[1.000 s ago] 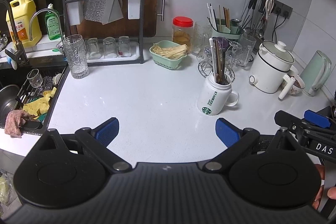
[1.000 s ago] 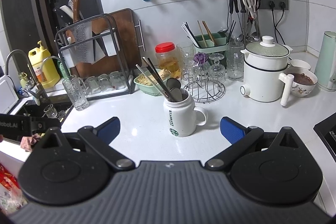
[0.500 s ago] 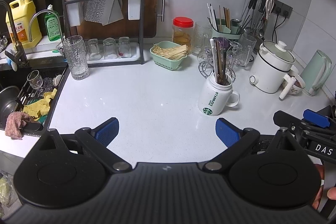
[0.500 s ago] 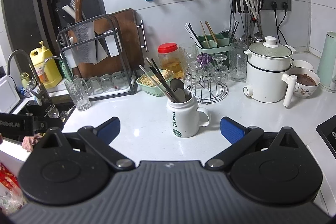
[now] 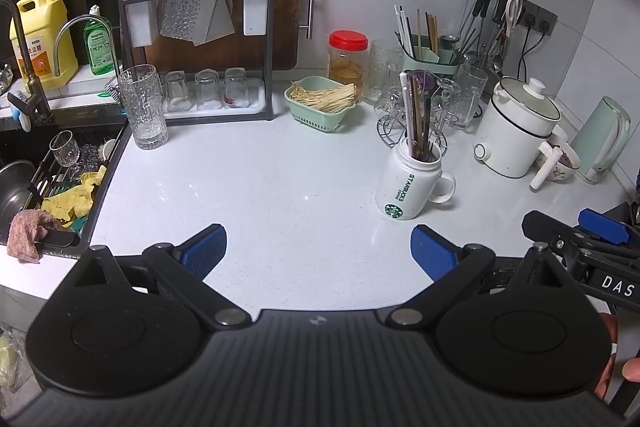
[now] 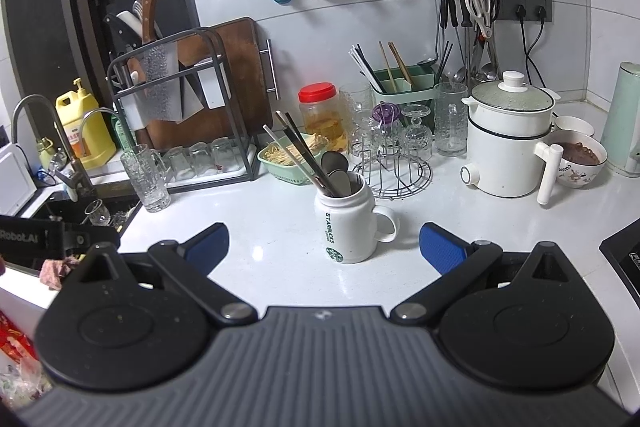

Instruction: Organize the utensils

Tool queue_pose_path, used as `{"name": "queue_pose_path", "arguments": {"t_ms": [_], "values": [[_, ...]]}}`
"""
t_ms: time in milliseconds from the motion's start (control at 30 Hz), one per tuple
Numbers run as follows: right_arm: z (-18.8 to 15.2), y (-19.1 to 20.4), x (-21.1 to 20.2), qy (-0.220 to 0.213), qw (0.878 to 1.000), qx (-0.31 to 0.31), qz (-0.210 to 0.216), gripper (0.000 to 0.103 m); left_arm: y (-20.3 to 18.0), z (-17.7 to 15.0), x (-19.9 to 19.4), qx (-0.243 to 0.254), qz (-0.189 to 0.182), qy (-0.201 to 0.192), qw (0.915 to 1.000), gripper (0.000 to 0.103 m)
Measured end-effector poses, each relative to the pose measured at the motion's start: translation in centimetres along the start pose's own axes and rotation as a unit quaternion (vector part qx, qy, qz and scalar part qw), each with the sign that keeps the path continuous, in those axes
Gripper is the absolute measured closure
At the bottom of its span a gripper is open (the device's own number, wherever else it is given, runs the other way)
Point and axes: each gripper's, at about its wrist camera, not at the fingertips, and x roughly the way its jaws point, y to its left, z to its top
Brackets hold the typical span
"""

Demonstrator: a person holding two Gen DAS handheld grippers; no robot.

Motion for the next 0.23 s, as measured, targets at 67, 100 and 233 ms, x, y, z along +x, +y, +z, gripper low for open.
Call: {"name": "queue_pose_path", "arguments": {"t_ms": [67,100,233], "values": [[0.01,-0.01,-0.04,0.000,1.000,0.000,0.000,0.000,-0.03,0.03,0.02,0.000,0.001,0.001,1.0000,0.003],[0.01,0.00,-0.03,0.000,1.000,0.000,0.000,0.000,-0.04,0.02,0.01,-0.001,0.000,0.000,1.0000,0.003],[0.05,-0.09,-0.05,-0.001,1.000,-0.001,-0.001,0.000,-0.02,0.01,0.01,-0.001,0.000,0.000,1.0000,0.003]]}}
